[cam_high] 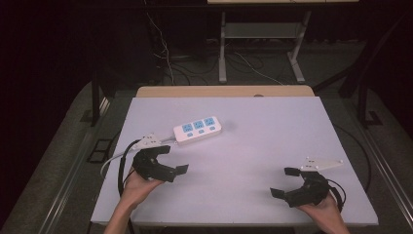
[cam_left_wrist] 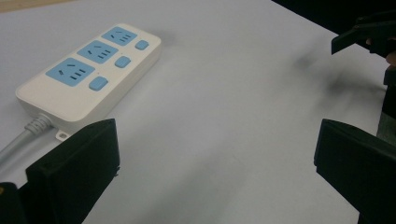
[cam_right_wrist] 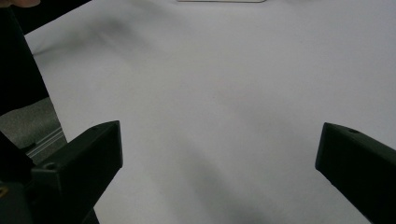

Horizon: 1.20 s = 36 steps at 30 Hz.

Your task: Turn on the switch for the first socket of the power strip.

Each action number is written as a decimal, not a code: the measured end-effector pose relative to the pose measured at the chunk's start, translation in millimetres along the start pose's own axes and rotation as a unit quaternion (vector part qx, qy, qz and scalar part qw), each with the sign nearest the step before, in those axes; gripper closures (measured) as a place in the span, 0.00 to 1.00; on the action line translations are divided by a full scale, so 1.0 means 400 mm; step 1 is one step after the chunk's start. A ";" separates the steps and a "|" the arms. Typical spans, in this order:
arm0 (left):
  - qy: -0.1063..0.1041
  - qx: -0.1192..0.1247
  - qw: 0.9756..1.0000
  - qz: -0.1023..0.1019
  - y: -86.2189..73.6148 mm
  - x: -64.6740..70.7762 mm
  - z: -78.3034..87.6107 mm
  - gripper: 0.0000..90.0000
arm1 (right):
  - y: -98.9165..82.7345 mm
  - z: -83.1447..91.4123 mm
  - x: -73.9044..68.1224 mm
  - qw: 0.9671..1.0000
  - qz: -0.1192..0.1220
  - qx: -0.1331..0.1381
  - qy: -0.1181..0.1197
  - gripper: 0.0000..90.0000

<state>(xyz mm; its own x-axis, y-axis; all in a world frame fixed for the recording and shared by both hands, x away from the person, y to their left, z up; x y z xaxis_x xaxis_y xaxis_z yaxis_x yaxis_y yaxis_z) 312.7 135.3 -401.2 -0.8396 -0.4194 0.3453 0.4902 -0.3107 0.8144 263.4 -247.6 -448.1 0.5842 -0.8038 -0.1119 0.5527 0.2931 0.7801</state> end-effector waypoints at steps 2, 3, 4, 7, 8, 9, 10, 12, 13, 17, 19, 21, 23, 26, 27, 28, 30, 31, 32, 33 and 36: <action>0.001 -0.004 1.000 -0.002 0.005 -0.003 0.001 0.00 | 0.000 0.000 -0.001 1.000 0.000 -0.001 0.000 0.00; 0.001 -0.004 1.000 -0.001 0.009 -0.004 0.001 0.00 | 0.000 0.000 -0.001 1.000 0.000 -0.001 0.000 0.00; 0.002 -0.007 1.000 -0.003 0.012 -0.006 0.002 0.00 | 0.000 0.000 -0.001 1.000 0.000 -0.001 0.000 0.00; 0.004 -0.010 1.000 -0.005 0.023 -0.010 0.005 0.00 | 0.000 0.000 0.000 1.000 0.000 0.000 0.000 0.00; 0.004 -0.011 1.000 -0.006 0.027 -0.011 0.006 0.00 | 0.000 0.000 0.000 1.000 0.000 0.000 0.000 0.00; 0.006 -0.013 1.000 -0.007 0.030 -0.013 0.007 0.00 | 0.000 0.000 0.000 1.000 0.000 0.000 0.000 0.00; 0.007 -0.014 1.000 -0.008 0.036 -0.016 0.008 0.00 | 0.000 0.000 0.000 1.000 0.000 0.000 0.000 0.00; 0.008 -0.015 1.000 -0.008 0.039 -0.019 0.009 0.00 | 0.000 0.000 0.000 1.000 0.000 0.000 -0.001 0.00; 0.009 -0.017 1.000 -0.008 0.041 -0.021 0.010 0.00 | 0.000 0.000 0.000 1.000 0.000 0.000 0.000 0.00; 0.011 -0.019 1.000 -0.007 0.050 -0.031 0.008 0.00 | 0.000 0.001 0.000 1.000 0.000 0.001 -0.001 0.00; 0.013 -0.022 1.000 -0.007 0.053 -0.036 0.007 0.00 | 0.000 0.001 0.000 1.000 0.000 0.000 0.000 0.00; 0.015 -0.026 1.000 -0.008 0.056 -0.041 0.007 0.00 | 0.000 0.000 0.000 1.000 0.000 0.000 0.000 0.00; 0.015 -0.028 0.999 -0.008 0.060 -0.045 0.007 0.00 | 0.000 0.000 0.000 1.000 -0.001 -0.001 0.000 0.00; 0.017 -0.033 0.999 -0.007 0.065 -0.051 0.007 0.00 | -0.001 0.000 0.000 1.000 0.000 -0.001 0.000 0.00; 0.018 -0.034 0.999 -0.007 0.067 -0.052 0.008 0.00 | -0.001 0.000 0.000 1.000 0.000 -0.001 0.000 0.00; 0.018 -0.035 0.999 -0.007 0.069 -0.054 0.008 0.00 | -0.001 0.000 0.000 1.000 0.000 -0.001 0.000 0.00; 0.016 -0.037 0.999 -0.005 0.074 -0.058 0.007 0.00 | -0.001 0.000 0.001 1.000 0.000 -0.001 0.000 0.00; 0.017 -0.040 0.999 -0.005 0.076 -0.060 0.006 0.00 | -0.001 0.000 0.001 1.000 0.000 -0.001 0.000 0.00; 0.016 -0.042 0.999 -0.005 0.080 -0.063 0.006 0.00 | -0.001 0.000 0.000 1.000 0.000 -0.002 0.000 0.00; 0.016 -0.043 0.999 -0.004 0.083 -0.065 0.005 0.00 | -0.001 0.000 0.000 1.000 0.000 -0.002 0.000 0.00; 0.016 -0.046 0.999 -0.004 0.093 -0.072 0.003 0.00 | -0.002 0.000 -0.001 1.000 0.000 -0.003 -0.001 0.00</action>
<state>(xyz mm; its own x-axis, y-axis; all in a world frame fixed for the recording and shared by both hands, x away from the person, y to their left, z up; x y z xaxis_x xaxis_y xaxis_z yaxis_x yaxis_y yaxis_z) 354.8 137.1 -380.4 -0.8367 -0.4429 0.3221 0.5037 -0.3914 0.7701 262.9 -247.6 -448.5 0.5839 -0.8043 -0.1109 0.5555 0.2962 0.7770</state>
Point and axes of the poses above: each handheld gripper's, and its own axes: z roughly backward along the jaws, y roughly out of its top, x roughly to its right, the point moved 5 cm from there along -z, roughly forward along the jaws, and after that the axes turned 15 degrees about -y, right-handed, at the moved point
